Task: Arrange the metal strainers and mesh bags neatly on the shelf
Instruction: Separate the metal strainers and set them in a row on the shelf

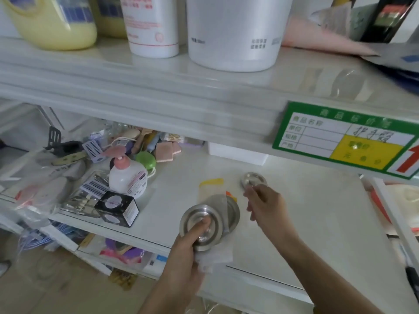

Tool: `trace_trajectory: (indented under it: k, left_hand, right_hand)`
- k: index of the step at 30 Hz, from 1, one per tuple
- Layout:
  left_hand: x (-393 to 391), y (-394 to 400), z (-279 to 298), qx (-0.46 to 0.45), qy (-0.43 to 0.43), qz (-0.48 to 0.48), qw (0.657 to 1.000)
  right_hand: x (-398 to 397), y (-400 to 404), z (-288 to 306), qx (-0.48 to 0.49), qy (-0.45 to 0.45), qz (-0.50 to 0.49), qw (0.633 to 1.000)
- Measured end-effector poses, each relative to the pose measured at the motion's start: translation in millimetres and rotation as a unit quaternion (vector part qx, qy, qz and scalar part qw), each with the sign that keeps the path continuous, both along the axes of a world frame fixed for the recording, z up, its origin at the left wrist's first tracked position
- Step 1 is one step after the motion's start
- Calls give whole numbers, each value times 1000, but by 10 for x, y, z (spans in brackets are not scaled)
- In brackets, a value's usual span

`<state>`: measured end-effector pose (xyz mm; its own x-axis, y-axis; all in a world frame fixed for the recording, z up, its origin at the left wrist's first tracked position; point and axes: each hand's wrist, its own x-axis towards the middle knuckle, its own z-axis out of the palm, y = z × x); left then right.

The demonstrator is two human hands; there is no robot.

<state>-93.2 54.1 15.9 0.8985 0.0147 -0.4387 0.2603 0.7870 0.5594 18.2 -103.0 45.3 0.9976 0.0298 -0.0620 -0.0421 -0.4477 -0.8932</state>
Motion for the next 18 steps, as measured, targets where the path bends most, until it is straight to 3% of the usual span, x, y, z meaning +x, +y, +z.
trace_trajectory:
  k: [3,10,18]
  left_hand:
    - [75,-21,64,13,-15,13,1000]
    - [173,-115,105,31,-43,-8,999]
    - [98,-161,50,3,-56,-33,998]
  right_hand:
    - [-337,22,66,13,22,67,997]
    - [-377,-17,90,51,-12,-17,998]
    - [-427,53,266,-33,-147,-36,988]
